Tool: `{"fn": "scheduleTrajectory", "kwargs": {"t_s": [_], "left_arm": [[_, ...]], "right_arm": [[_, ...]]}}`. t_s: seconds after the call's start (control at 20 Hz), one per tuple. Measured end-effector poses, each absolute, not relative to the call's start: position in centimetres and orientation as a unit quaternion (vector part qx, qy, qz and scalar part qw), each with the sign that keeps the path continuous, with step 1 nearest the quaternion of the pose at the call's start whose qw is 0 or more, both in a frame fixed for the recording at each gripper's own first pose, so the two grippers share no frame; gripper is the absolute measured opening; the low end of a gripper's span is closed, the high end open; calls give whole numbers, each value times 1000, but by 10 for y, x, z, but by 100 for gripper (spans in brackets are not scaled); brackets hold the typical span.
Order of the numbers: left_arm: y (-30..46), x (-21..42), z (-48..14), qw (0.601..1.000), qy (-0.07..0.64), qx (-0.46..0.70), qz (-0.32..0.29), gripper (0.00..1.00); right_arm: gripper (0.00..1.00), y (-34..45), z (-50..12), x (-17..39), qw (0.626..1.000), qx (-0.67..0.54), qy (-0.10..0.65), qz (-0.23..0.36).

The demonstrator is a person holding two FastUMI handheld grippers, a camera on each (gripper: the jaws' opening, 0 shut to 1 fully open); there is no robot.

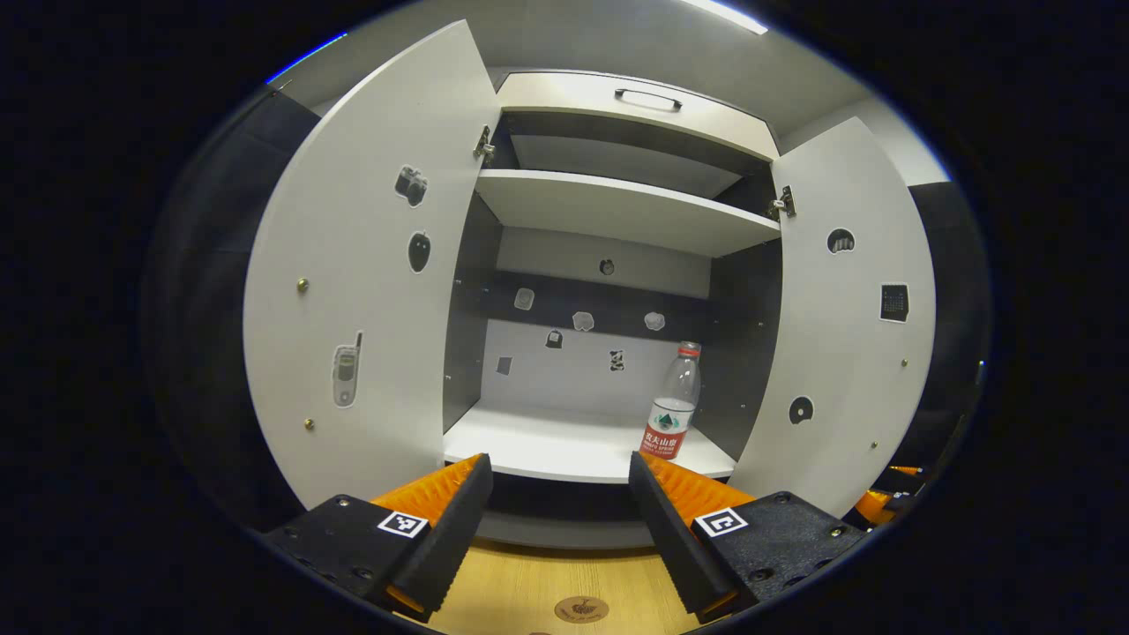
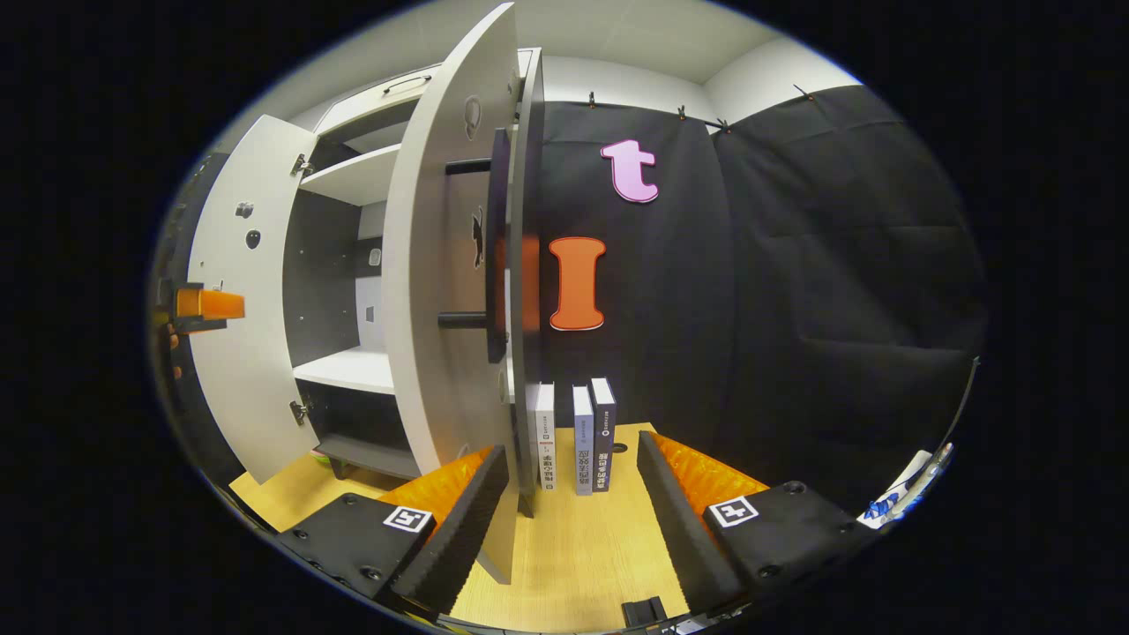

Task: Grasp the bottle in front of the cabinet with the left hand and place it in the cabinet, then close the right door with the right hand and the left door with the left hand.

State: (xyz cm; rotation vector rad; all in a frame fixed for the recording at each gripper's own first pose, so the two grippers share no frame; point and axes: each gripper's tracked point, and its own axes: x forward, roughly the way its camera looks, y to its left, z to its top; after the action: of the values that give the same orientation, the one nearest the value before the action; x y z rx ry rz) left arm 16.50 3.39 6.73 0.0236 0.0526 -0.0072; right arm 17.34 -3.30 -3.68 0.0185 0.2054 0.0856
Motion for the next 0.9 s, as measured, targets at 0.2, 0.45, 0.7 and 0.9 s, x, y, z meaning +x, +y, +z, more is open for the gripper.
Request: {"fn": "scheduleTrajectory", "kwargs": {"t_s": [0.2, 0.45, 0.7, 0.9], "left_arm": [[70, 147, 60, 999, 24, 26, 8, 92], [92, 146, 51, 1000, 30, 9, -3, 95], [97, 149, 55, 999, 23, 16, -15, 95], [95, 147, 55, 999, 23, 7, -26, 95]], "right_arm": [[96, -24, -35, 175, 995, 4, 97, 38], [95, -19, -23, 173, 996, -9, 82, 25], [95, -3, -21, 169, 997, -13, 81, 16], [95, 23, -21, 169, 996, -16, 81, 32]]}}
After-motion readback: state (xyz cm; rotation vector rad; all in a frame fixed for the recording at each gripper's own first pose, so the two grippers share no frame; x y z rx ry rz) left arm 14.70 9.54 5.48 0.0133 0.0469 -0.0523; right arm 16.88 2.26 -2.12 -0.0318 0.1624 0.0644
